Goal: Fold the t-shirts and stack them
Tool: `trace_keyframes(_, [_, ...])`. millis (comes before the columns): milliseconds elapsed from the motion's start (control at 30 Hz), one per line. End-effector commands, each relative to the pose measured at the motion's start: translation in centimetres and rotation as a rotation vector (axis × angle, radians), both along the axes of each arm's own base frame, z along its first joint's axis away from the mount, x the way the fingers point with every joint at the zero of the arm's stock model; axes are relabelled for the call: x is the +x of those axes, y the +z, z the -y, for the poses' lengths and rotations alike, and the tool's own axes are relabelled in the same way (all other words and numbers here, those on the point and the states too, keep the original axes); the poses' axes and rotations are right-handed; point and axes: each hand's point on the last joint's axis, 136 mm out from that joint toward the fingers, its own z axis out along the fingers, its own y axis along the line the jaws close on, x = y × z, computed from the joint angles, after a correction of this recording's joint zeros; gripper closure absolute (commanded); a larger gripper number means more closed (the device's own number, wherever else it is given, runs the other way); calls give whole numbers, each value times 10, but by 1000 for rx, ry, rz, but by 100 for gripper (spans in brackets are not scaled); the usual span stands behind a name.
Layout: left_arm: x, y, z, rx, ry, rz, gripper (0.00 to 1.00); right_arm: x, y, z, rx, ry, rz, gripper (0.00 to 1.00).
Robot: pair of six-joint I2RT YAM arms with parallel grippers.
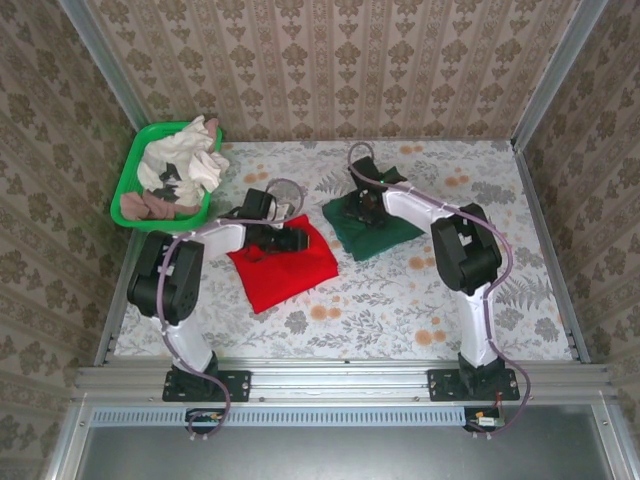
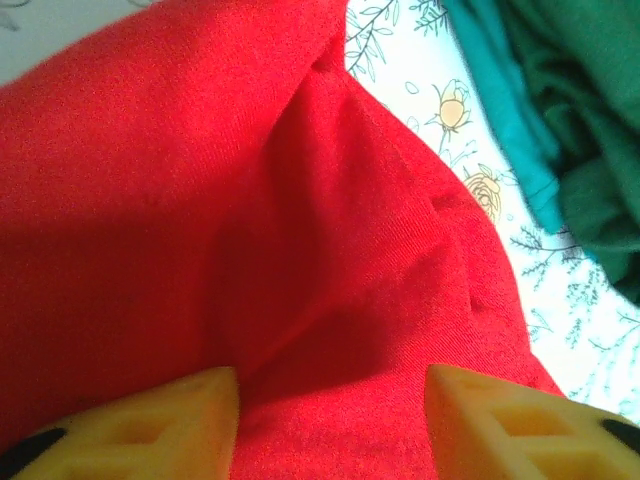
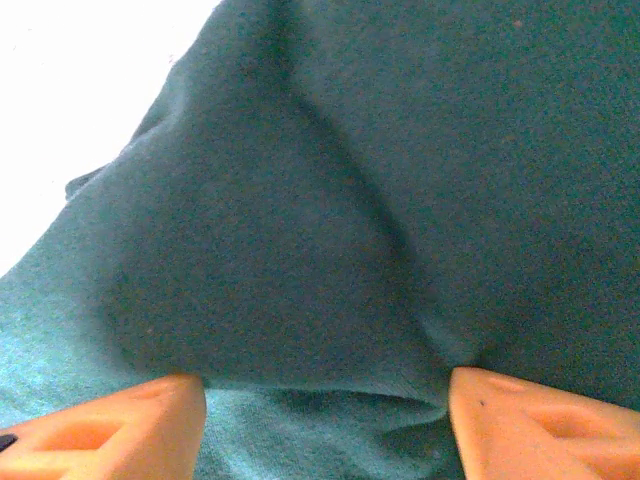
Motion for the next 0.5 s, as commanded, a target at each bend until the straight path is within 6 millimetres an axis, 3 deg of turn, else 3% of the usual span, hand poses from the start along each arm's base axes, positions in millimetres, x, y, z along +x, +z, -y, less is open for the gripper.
trace_keyframes(0, [2,46,-5,-48,26,81,35,-11,33,20,-107,-49,45,31])
trace_keyframes(100, [1,77,-18,-60,76,162,0,-16,70,24,-141,-12,124,29])
trace_keyframes(167, [-2,89,-36,-32,142,202,0,-24,83,4,-131,76,160,27])
trace_keyframes(267, [-15,88,-73,21,282,203,0,-46,75,-51,-32,255,144,28])
trace_keyframes(367, [-39,64,-109,55,442,140,0,-66,59,-98,29,375,133,29])
trace_keyframes(467, [-66,33,-133,39,561,68,1,-77,43,-123,35,445,108,31])
